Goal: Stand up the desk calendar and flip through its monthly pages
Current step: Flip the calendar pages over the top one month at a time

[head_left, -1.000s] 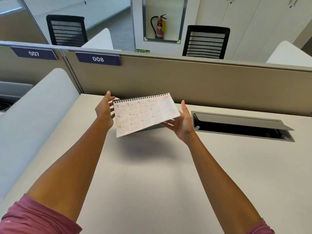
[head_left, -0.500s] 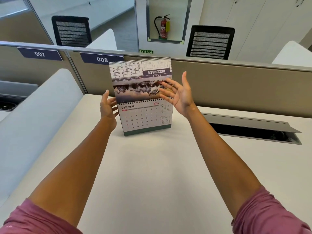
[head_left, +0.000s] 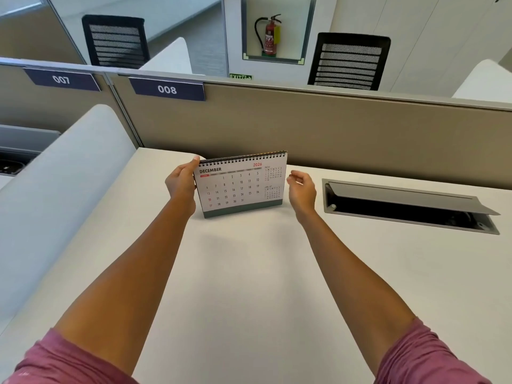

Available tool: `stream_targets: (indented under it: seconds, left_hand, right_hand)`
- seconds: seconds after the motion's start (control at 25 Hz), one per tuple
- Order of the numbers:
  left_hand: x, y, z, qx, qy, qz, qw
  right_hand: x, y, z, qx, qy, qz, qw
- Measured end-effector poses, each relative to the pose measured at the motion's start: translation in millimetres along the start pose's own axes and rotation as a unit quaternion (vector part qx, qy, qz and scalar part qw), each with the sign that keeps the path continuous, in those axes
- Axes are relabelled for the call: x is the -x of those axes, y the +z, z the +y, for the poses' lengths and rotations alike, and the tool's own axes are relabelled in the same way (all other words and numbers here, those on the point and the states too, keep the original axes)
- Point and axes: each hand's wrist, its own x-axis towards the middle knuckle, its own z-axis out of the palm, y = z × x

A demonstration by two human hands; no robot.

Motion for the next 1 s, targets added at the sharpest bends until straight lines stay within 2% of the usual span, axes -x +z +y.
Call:
stream_targets:
  seconds: [0.16, 0.28, 0.64, 0.88, 1.0]
  left_hand:
    - [6, 4, -1, 0.010, 0.004, 0.027, 1.000]
    - [8, 3, 1, 0.005, 0.006, 0.026, 1.000]
    - [13, 6, 6, -0.027, -0.012, 0.048, 0.998]
    - [15, 5, 8, -0.023, -0.019, 0.046, 0.998]
    - [16, 4, 9, -0.024, -0.020, 0.046, 0.998]
  right_hand:
    - [8, 5, 21, 0.117, 0.002, -0.097, 0.988]
    - [18, 10, 27, 0.141, -0.050, -0.107, 0.983]
    - [43, 14, 35, 0.119, -0.024, -0.057, 0.991]
    - [54, 8, 32, 0.045, -0.034, 0.068, 0.996]
    - [51, 6, 28, 0.031, -0.030, 0.095, 0.995]
